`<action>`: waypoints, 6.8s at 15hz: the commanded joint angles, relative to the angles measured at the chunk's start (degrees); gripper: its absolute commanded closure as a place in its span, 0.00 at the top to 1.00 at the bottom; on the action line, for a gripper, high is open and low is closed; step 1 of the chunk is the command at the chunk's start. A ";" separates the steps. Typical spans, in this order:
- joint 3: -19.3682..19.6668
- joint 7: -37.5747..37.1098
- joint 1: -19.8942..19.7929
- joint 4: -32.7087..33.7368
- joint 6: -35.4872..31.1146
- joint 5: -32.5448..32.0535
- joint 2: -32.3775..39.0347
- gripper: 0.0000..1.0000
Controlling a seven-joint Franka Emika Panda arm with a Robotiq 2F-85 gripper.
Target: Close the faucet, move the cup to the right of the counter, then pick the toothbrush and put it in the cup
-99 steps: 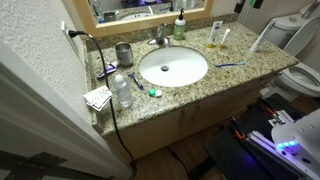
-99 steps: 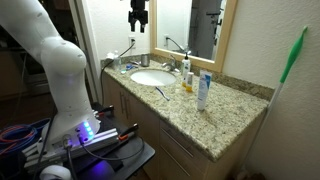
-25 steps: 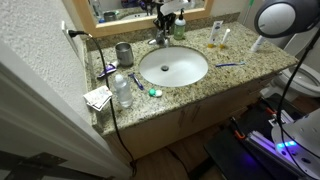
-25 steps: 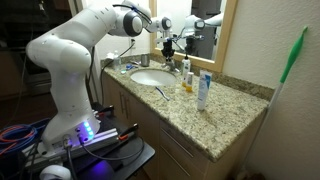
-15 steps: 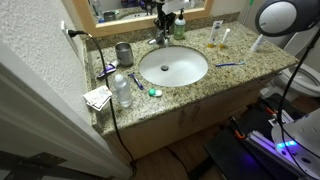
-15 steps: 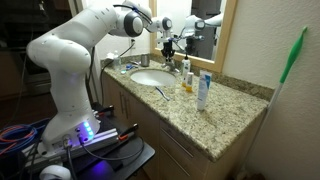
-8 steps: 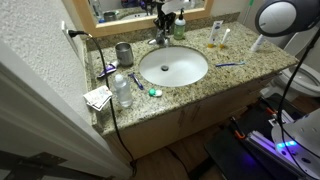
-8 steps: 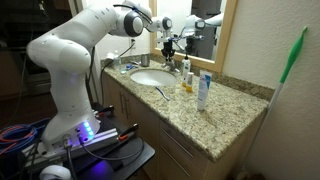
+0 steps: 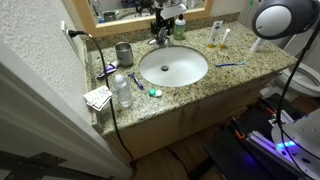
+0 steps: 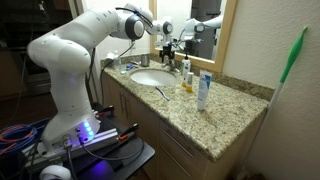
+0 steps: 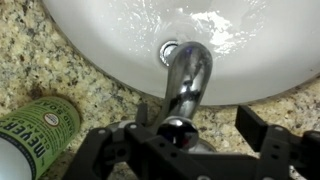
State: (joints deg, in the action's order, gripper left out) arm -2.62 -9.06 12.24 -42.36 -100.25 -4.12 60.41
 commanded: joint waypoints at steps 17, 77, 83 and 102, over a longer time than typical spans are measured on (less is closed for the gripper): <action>0.72 -0.18 0.56 -0.77 1.21 -1.45 -2.56 0.40; -6.75 34.73 5.91 0.19 -9.91 -6.18 -5.95 1.00; -9.99 37.10 9.31 1.90 -13.43 -6.69 -4.86 1.00; -10.00 28.16 8.15 6.87 -12.61 -1.83 4.96 1.00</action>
State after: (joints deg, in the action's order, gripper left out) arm -12.69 19.77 20.44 -36.80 -112.48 -6.24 63.76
